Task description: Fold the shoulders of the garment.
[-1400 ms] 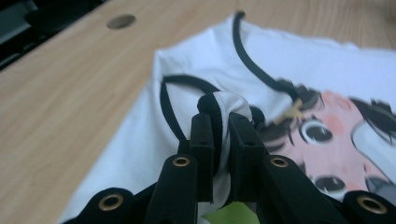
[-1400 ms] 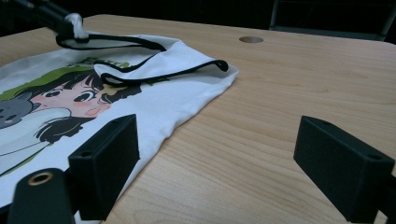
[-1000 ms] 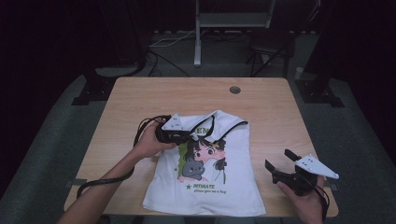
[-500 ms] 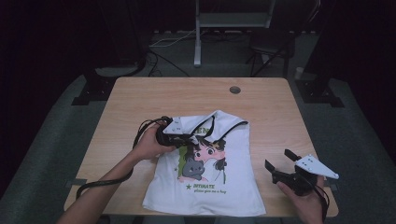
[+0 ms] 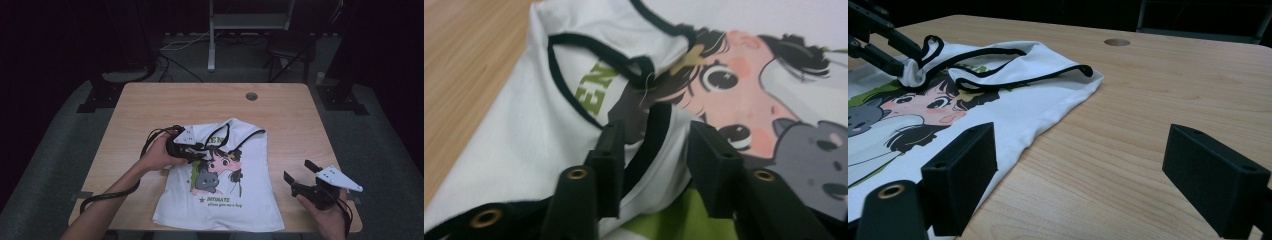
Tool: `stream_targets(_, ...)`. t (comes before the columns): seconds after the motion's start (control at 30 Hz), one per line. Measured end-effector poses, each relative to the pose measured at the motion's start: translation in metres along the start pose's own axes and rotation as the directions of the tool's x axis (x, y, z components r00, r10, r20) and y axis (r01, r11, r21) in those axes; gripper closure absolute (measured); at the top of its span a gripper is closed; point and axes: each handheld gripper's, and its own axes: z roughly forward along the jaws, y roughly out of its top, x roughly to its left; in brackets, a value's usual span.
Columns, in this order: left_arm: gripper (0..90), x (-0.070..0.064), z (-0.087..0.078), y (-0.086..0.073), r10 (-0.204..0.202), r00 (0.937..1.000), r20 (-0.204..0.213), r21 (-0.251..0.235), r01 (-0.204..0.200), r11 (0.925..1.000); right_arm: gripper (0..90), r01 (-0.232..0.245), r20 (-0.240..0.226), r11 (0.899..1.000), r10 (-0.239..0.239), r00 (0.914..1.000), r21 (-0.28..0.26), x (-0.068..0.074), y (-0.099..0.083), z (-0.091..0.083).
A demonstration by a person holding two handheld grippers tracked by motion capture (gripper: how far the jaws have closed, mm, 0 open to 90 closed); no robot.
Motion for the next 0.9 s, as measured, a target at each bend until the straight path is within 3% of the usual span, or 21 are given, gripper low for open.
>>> stream_targets(0.03,51.8,-0.003,0.001,0.002,0.022,0.9997,0.01,-0.007,-0.022,0.9997,13.8,0.0,0.0,1.0,0.0,1.0,0.0,0.0,0.0,0.0)
stream_targets(0.1,51.0,-0.003,0.002,0.003,0.03,0.9994,0.014,-0.004,-0.03,0.9995,13.8,0.0,0.0,1.0,0.0,1.0,0.001,0.0,0.0,0.0)
stream_targets(0.17,51.6,-0.006,0.007,0.003,0.092,0.9955,0.024,0.038,-0.093,0.9949,13.8,0.0,0.001,1.0,0.0,1.0,0.001,0.0,0.0,0.0)
stream_targets(0.23,55.9,-0.007,0.008,0.003,0.105,0.9941,0.026,0.046,-0.106,0.9933,13.8,0.002,0.002,1.0,-0.002,1.0,0.001,0.0,0.0,0.0)
stream_targets(0.27,59.7,-0.009,0.009,0.004,0.141,0.989,0.045,0.054,-0.143,0.9882,13.8,0.001,0.002,1.0,-0.001,1.0,0.001,0.0,0.0,0.0)
stream_targets(0.3,63.6,-0.009,0.009,0.004,0.141,0.989,0.045,0.054,-0.143,0.9882,13.8,0.001,0.002,1.0,-0.001,1.0,0.001,0.0,0.0,0.0)
stream_targets(0.37,69.1,-0.009,0.007,0.005,0.197,0.9789,0.053,0.083,-0.201,0.976,13.8,0.001,0.002,1.0,-0.001,1.0,0.001,0.001,0.0,0.0)
stream_targets(0.47,75.5,-0.009,0.006,0.006,0.208,0.977,0.047,0.087,-0.211,0.9735,13.8,0.001,0.002,1.0,-0.001,1.0,0.005,0.001,0.0,0.001)
stream_targets(0.53,77.4,-0.006,0.004,0.009,0.216,0.9763,-0.008,0.069,-0.215,0.9741,13.8,-0.002,0.001,1.0,0.002,1.0,0.002,0.002,0.0,0.001)
stream_targets(0.57,78.3,-0.006,0.004,0.009,0.216,0.9763,-0.008,0.069,-0.215,0.9741,13.8,-0.002,0.001,1.0,0.002,1.0,0.002,0.002,0.0,0.001)
stream_targets(0.67,78.6,-0.002,0.0,0.014,0.199,0.977,-0.076,0.008,-0.199,0.9799,13.8,-0.006,-0.001,1.0,0.006,1.0,-0.001,0.001,0.0,0.001)
stream_targets(0.7,78.6,-0.001,-0.002,0.016,0.169,0.9822,-0.081,-0.047,-0.173,0.9837,13.8,-0.006,0.0,1.0,0.006,1.0,-0.001,0.001,0.0,0.001)
stream_targets(0.77,78.6,-0.004,-0.003,0.016,0.165,0.9859,-0.03,-0.071,-0.166,0.9835,13.8,-0.005,0.0,1.0,0.005,1.0,-0.001,0.001,0.0,0.001)
stream_targets(0.8,78.5,-0.004,-0.003,0.016,0.165,0.9859,-0.03,-0.071,-0.166,0.9835,13.8,-0.005,0.0,1.0,0.005,1.0,-0.001,0.001,0.0,0.001)
stream_targets(0.83,78.3,-0.007,-0.002,0.014,0.184,0.9828,0.009,-0.043,-0.184,0.982,13.8,-0.006,-0.001,1.0,0.006,1.0,-0.001,0.001,0.0,0.001)
stream_targets(0.87,77.5,-0.007,-0.002,0.014,0.184,0.9828,0.009,-0.043,-0.184,0.982,13.8,-0.006,-0.001,1.0,0.006,1.0,-0.001,0.001,0.0,0.001)
stream_targets(0.9,77.1,-0.01,0.001,0.009,0.206,0.978,0.032,0.002,-0.206,0.9785,13.8,-0.007,-0.002,1.0,0.007,1.0,0.0,0.001,0.0,0.001)
